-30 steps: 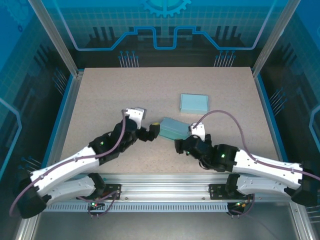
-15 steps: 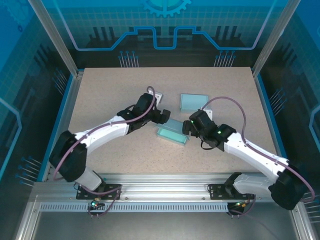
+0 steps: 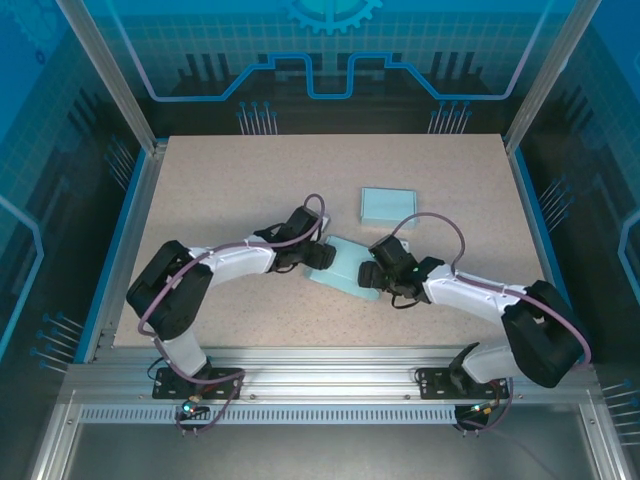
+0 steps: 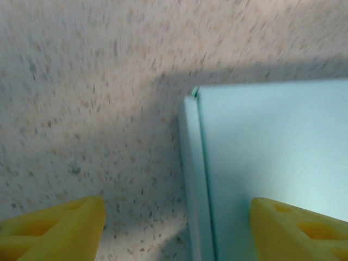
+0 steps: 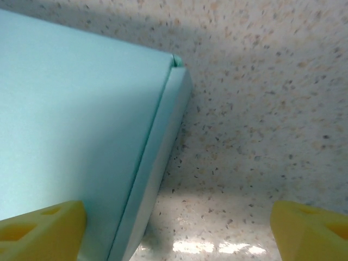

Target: Fold the paper box

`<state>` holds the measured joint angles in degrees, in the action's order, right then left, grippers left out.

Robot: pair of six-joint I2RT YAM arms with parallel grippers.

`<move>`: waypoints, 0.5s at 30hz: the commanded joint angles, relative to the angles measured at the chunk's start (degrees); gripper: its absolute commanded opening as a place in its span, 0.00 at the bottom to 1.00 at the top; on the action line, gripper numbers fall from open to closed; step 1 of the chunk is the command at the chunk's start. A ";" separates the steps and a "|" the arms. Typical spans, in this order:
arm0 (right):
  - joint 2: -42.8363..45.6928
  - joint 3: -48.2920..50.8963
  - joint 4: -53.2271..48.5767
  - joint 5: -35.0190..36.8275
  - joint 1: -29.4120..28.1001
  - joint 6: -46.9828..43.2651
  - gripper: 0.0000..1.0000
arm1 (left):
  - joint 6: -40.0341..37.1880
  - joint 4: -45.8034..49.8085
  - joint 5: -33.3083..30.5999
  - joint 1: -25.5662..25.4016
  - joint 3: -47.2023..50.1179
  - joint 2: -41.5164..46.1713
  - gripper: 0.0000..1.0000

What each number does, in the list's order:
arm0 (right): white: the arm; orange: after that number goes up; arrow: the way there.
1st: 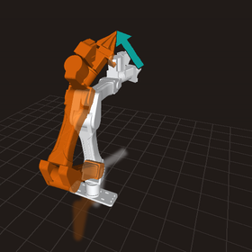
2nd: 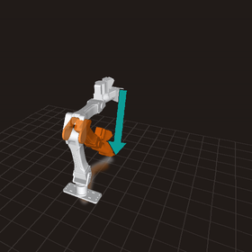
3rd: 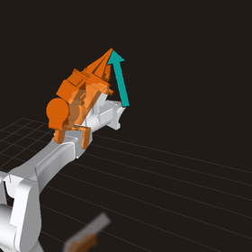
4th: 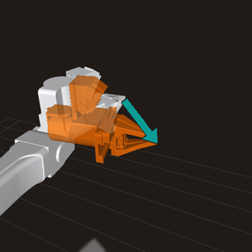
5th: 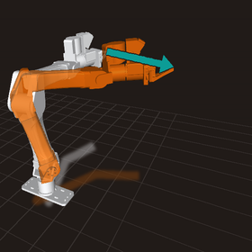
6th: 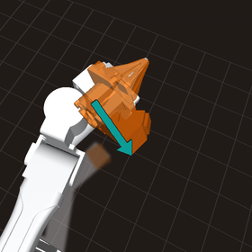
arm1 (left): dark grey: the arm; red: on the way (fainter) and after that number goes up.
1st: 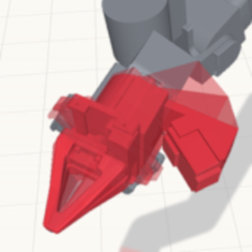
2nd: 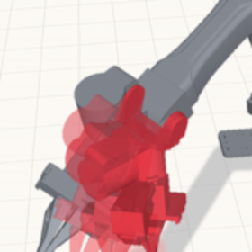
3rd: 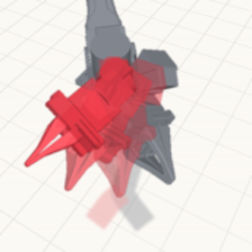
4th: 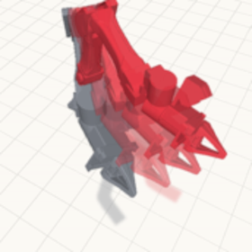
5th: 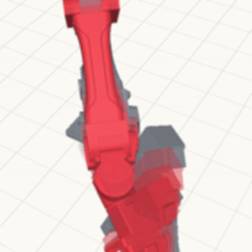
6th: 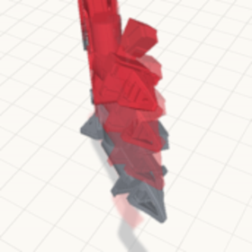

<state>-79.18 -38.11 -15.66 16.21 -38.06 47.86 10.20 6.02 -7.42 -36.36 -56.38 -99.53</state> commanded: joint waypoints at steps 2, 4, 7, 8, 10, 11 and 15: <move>-3.37 3.57 2.79 -0.95 0.93 1.34 0.87 | 3.09 -3.15 1.16 0.58 4.29 -1.71 0.65; -4.33 3.70 3.76 -1.28 0.88 1.49 0.86 | 4.05 -4.52 1.66 0.54 5.98 -1.84 0.62; -4.55 3.58 4.29 -2.01 0.89 1.53 0.86 | 4.87 -5.67 1.94 0.63 7.70 -1.87 0.56; -4.21 3.49 4.23 -2.29 0.89 1.46 0.86 | 5.07 -5.80 1.95 0.59 8.09 -1.74 0.55; -2.53 3.30 3.98 -2.76 0.90 1.52 0.87 | 5.52 -6.09 2.29 0.80 9.09 -0.65 0.54; -1.53 3.44 3.95 -3.08 0.91 1.47 0.87 | 5.82 -6.26 2.56 0.89 9.66 -0.14 0.51; 4.65 5.16 5.61 -5.42 1.28 1.92 0.91 | 8.17 -8.11 5.48 2.78 12.92 2.76 0.42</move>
<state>-77.95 -34.85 -8.95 13.65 -37.47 49.30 16.67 -7.94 -4.95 -35.05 -47.53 -97.06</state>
